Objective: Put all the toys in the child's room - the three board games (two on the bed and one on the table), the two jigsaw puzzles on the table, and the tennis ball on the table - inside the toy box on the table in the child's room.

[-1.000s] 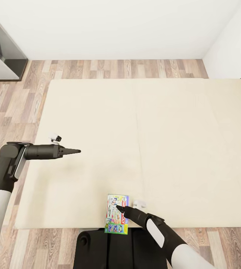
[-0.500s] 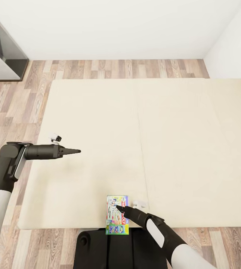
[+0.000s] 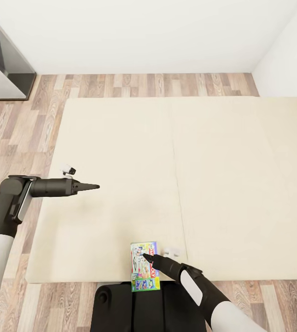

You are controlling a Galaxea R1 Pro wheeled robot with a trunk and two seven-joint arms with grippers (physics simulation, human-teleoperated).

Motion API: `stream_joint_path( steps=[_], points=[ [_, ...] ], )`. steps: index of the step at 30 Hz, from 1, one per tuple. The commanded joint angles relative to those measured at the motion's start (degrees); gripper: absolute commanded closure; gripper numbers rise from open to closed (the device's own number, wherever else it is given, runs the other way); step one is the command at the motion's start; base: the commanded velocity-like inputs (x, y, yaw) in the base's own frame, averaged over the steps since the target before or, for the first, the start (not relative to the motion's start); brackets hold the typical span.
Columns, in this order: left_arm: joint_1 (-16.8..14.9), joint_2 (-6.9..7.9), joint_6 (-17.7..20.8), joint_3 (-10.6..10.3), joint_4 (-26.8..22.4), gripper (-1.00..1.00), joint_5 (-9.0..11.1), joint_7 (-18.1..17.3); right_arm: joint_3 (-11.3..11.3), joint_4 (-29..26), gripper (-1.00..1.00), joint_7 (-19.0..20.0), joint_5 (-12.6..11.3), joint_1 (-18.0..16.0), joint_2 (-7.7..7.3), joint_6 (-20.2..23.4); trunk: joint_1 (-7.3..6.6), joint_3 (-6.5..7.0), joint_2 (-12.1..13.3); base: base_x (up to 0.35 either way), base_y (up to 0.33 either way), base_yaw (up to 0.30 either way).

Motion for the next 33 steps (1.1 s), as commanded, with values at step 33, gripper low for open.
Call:
stream_joint_path(
  steps=[33],
  points=[
    [0.0, 0.03, 0.6, 0.0, 0.0, -1.0, 0.0, -0.2, 0.1, -0.1, -1.0, 0.0, -0.4, 0.0, -0.16, 0.4, 0.03, -0.06, -0.1, 0.0, 0.017, 0.0]
  ],
)
